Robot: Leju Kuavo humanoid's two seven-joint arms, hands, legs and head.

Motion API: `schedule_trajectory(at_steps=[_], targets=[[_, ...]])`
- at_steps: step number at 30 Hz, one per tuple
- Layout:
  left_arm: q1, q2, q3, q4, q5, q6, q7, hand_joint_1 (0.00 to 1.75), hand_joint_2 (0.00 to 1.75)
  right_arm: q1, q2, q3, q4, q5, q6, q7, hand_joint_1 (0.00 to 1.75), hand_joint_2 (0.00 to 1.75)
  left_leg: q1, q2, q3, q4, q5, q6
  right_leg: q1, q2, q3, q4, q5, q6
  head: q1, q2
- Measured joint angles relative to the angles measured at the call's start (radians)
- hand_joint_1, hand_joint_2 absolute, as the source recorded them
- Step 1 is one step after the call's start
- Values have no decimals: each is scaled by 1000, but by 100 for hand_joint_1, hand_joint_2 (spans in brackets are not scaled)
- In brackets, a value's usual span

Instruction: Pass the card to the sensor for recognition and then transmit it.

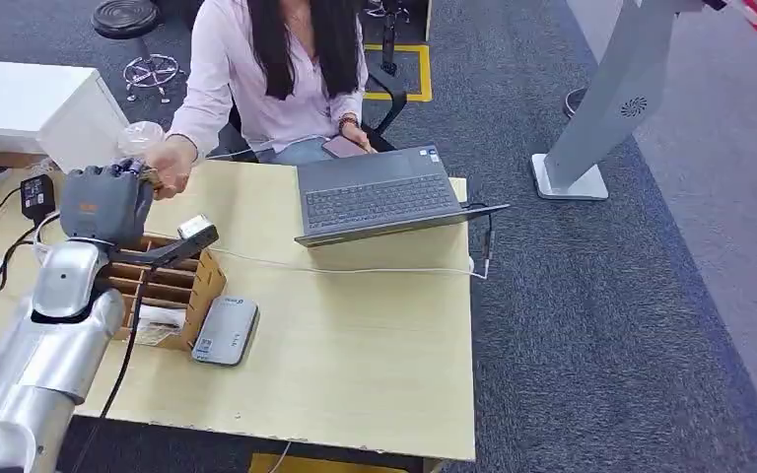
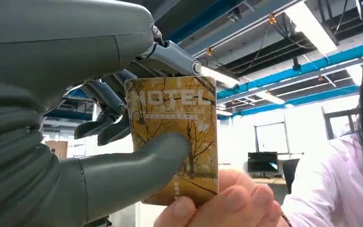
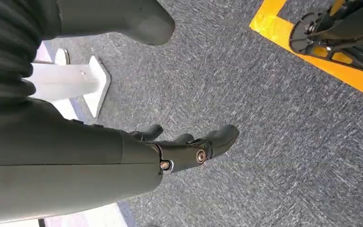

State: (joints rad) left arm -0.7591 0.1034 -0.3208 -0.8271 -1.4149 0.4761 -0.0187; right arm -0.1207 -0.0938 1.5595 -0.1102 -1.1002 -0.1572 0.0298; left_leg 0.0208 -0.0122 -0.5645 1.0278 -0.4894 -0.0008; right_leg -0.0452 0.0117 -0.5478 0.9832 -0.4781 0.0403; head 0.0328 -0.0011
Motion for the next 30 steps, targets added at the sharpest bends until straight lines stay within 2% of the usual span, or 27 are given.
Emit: schedule_trajectory(at_steps=[7, 8, 9, 22, 30], targets=[[0, -1, 0, 2, 0, 0, 0, 175, 175, 0, 0, 0, 0, 0, 0, 0, 0, 175, 0, 0, 0, 0, 0, 0, 0, 0, 0, 0, 0, 0, 0, 0], [0, -1, 0, 2, 0, 0, 0, 110, 175, 0, 0, 0, 0, 0, 0, 0, 0, 175, 0, 0, 0, 0, 0, 0, 0, 0, 0, 0, 0, 0, 0, 0], [0, -1, 0, 3, 0, 0, 0, 0, 175, 0, 0, 0, 0, 0, 0, 0, 0, 175, 0, 0, 0, 0, 0, 0, 0, 0, 0, 0, 0, 0, 0, 0], [29, -7, 0, -10, 14, 27, -6, 0, 175, 0, 0, 0, 0, 3, -4, 0, 0, 175, 0, 0, 0, 0, 0, 0, 0, 0, 0, 0, 0, 0, 0, 0], [123, -17, 0, -156, 49, 26, -24, 0, 175, 1, 0, 0, 0, -14, -8, -2, 0, 175, 0, 0, 0, 0, 0, 0, 0, 0, 0, 0, 0, 0, 0, 0]])
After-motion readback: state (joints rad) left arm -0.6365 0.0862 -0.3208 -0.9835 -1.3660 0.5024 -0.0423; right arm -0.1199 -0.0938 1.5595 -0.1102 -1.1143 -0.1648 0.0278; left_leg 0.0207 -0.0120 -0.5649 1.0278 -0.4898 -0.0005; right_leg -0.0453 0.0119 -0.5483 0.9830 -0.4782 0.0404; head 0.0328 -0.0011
